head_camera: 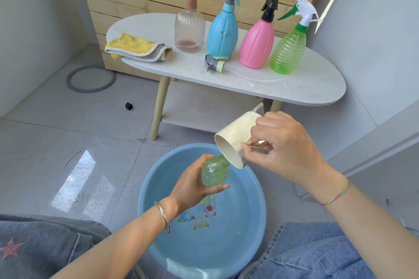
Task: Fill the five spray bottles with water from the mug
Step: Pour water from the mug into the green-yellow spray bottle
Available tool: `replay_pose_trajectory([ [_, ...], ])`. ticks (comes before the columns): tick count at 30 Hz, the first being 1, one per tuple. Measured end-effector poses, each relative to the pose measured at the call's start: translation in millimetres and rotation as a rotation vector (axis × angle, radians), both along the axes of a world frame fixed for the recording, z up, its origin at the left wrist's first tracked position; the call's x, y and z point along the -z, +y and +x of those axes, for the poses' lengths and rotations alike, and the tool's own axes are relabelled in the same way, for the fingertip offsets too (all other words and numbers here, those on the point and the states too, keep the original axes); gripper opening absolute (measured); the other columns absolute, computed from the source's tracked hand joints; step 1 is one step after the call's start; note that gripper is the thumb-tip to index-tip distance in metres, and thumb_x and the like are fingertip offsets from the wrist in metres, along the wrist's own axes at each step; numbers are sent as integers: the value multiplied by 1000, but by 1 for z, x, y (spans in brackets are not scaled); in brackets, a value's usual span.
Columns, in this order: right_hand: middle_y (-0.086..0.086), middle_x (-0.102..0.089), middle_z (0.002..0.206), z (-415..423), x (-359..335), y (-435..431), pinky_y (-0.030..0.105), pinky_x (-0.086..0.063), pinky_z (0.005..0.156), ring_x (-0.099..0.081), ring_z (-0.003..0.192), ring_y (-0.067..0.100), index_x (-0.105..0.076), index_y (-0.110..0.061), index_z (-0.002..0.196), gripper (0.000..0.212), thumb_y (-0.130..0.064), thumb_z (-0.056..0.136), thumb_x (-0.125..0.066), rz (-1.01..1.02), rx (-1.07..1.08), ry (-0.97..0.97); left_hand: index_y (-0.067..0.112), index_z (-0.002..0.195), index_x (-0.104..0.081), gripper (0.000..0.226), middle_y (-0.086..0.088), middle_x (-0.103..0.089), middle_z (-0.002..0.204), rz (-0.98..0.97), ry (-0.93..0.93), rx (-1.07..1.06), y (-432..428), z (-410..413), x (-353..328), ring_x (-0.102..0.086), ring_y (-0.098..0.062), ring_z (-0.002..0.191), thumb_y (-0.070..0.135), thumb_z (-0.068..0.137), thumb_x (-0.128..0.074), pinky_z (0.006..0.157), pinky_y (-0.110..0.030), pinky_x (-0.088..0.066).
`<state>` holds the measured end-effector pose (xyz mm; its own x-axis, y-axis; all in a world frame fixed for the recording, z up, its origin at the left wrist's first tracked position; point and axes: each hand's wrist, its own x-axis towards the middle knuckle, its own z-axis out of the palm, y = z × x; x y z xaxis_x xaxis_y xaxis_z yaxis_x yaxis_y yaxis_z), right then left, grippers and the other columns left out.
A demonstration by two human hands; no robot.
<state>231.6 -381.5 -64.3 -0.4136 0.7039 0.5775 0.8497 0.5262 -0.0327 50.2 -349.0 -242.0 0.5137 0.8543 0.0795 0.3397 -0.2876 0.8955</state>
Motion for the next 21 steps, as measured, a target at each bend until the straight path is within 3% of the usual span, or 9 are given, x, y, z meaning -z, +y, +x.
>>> replay_pose_trajectory([
  [5, -8, -25, 56, 5, 4, 0, 17, -21, 58, -21, 60, 14, -34, -17, 55, 35, -25, 77, -61, -91, 60, 117, 37, 119, -49, 65, 25, -59, 112, -9, -16, -18, 0, 0, -1, -59, -1, 106, 72, 69, -70, 91, -25, -49],
  [9, -5, -32, 50, 19, 11, 5, 13, -25, 51, -31, 51, 9, -36, -16, 51, 45, -15, 78, -72, -288, 246, 528, 49, 111, -43, 59, 27, -60, 110, -60, -30, -58, 0, -2, -6, -56, 5, 106, 66, 64, -75, 89, -14, -46],
  [11, 2, -37, 47, 32, 20, 12, 16, -25, 49, -31, 48, 7, -41, -4, 52, 44, -15, 80, -73, -367, 355, 706, 48, 110, -46, 58, 28, -61, 108, -110, -72, -77, 0, -3, -8, -56, 6, 106, 60, 64, -78, 87, -11, -45],
  [13, 19, -51, 54, 46, 37, 19, 23, -32, 56, -42, 55, 9, -46, 7, 59, 45, -21, 82, -72, -439, 449, 849, 43, 112, -49, 59, 27, -61, 109, -138, -124, -88, 0, -4, -9, -58, 2, 107, 55, 65, -81, 88, -13, -47],
  [15, 19, -52, 59, 52, 60, 23, 27, -34, 61, -45, 61, 15, -45, 8, 61, 48, -25, 83, -72, -534, 524, 957, 39, 113, -52, 57, 24, -62, 108, -148, -168, -99, 0, -6, -10, -59, -1, 106, 49, 66, -83, 89, -16, -48],
  [18, 4, -39, 54, 48, 103, 17, 28, -27, 55, -34, 57, 14, -45, -9, 55, 44, -32, 83, -71, -711, 611, 855, 31, 114, -54, 54, 19, -65, 107, -169, -223, -120, -1, -9, -9, -62, -7, 104, 41, 70, -85, 92, -23, -50],
  [21, 0, -36, 55, 33, 154, 2, 25, -25, 49, -30, 54, 14, -45, -14, 58, 42, -37, 85, -68, -922, 661, 649, 32, 115, -53, 58, 20, -64, 109, -170, -221, -137, -2, -12, -4, -62, -8, 106, 49, 69, -84, 93, -27, -50],
])
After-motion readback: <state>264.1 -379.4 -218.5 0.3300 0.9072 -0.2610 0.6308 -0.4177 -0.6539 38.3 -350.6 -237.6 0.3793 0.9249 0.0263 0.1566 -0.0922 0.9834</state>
